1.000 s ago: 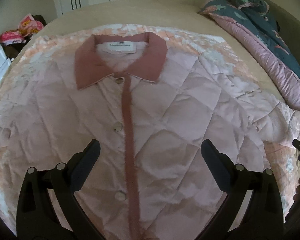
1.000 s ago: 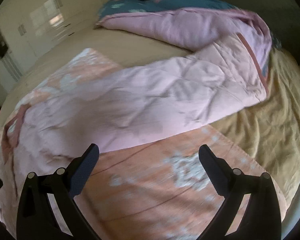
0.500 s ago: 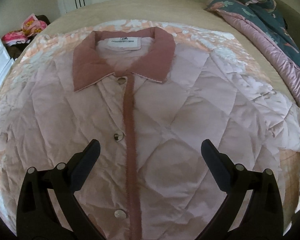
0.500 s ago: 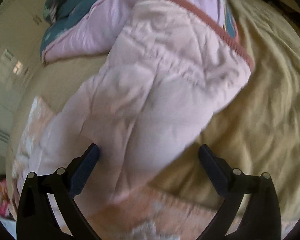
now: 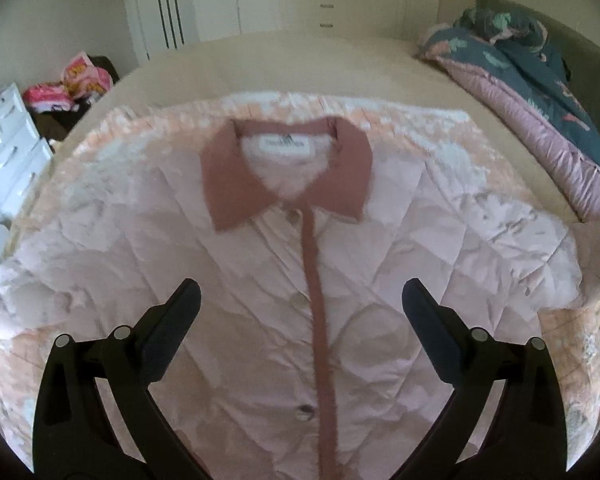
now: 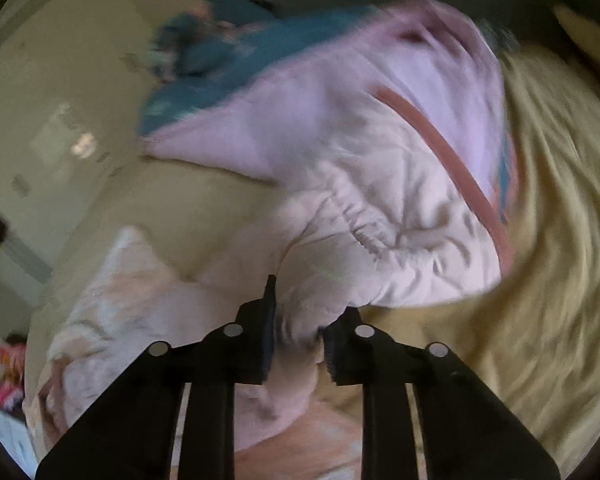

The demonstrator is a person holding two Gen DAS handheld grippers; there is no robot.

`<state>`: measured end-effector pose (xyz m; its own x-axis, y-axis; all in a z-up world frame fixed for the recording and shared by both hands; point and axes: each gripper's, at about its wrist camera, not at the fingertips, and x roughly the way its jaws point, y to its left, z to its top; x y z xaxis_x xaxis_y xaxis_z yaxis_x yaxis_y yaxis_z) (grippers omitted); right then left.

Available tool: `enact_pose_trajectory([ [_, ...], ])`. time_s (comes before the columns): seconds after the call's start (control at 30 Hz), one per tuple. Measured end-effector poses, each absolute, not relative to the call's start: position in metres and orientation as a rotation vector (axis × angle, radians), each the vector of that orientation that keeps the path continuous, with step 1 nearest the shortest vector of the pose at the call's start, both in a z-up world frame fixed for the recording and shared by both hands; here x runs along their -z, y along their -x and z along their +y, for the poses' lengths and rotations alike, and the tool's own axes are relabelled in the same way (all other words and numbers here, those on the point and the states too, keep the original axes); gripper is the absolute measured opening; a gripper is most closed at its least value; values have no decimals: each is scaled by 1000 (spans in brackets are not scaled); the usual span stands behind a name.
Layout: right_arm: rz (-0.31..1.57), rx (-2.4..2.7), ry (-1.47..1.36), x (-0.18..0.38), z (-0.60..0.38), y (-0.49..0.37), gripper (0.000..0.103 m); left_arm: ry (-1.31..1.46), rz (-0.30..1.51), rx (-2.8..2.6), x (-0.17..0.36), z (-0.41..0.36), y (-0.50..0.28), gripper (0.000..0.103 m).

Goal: Fold large clothes
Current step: 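Lift the sleeve with the right tool, fold it across the jacket body, release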

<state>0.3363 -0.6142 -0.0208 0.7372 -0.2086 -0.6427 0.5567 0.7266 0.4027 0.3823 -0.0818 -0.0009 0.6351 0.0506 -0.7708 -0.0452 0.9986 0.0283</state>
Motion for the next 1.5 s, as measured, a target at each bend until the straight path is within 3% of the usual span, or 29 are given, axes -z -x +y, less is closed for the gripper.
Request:
enact_pose_trajectory([
  [0.27, 500, 249, -416, -69, -535, -356, 16, 11, 816, -52, -40, -53, -369, 94],
  [0.83, 429, 18, -253, -142, -375, -379, 15, 110, 848, -42, -51, 33, -356, 94],
  [1.17, 414, -104, -120, -147, -263, -399, 14, 171, 853, -63, -43, 83, -355, 94],
  [1.5, 518, -262, -124, -87, -165, -415, 14, 312, 872, -55, -24, 124, -351, 94],
])
